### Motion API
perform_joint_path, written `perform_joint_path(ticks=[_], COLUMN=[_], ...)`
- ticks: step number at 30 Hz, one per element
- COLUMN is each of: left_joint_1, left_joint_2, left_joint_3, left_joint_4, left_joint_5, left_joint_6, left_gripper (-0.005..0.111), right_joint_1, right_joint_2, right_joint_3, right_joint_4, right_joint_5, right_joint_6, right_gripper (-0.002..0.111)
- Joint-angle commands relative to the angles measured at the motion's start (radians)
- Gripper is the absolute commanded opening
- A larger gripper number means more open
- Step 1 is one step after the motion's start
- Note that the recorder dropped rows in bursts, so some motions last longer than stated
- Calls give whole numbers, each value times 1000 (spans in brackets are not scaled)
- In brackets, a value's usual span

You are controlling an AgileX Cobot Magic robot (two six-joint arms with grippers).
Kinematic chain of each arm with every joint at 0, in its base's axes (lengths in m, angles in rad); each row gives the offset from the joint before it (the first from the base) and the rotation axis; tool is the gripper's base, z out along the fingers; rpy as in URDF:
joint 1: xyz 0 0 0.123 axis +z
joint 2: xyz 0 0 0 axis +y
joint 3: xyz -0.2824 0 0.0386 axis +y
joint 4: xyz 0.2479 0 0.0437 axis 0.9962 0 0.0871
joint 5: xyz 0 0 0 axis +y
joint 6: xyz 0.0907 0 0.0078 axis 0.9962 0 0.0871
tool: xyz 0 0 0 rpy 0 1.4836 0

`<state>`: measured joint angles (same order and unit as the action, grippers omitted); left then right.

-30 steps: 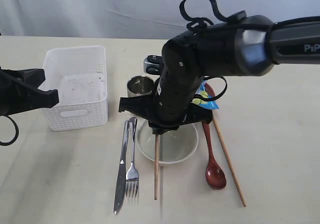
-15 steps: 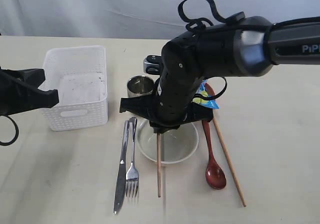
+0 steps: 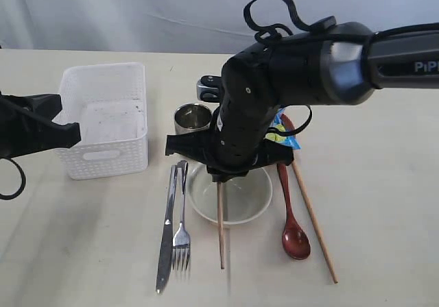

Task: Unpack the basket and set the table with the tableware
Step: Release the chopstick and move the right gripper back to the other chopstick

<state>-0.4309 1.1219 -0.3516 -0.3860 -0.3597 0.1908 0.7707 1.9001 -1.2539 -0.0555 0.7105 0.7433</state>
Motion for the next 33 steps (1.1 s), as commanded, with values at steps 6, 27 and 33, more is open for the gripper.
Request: perform_joint_path(ticks=[6, 27, 33], left_joint_1=[3, 3, 3], left_joint_2=[-5, -5, -5], left_joint_3=[6, 6, 6], left_joint_4=[-12, -12, -12], left_joint_5=[-3, -3, -3], left_joint_6=[-7, -7, -7], left_gripper=[0, 0, 0], right_joint_1=[-1, -358, -358], right_joint_2=[-20, -113, -65], right_joint_3=[-6, 317, 317], right_joint_4=[-34, -5, 56], right_joint_5=[7, -85, -102], right_joint_6=[-1, -368, -435], right_gripper=[46, 46, 46])
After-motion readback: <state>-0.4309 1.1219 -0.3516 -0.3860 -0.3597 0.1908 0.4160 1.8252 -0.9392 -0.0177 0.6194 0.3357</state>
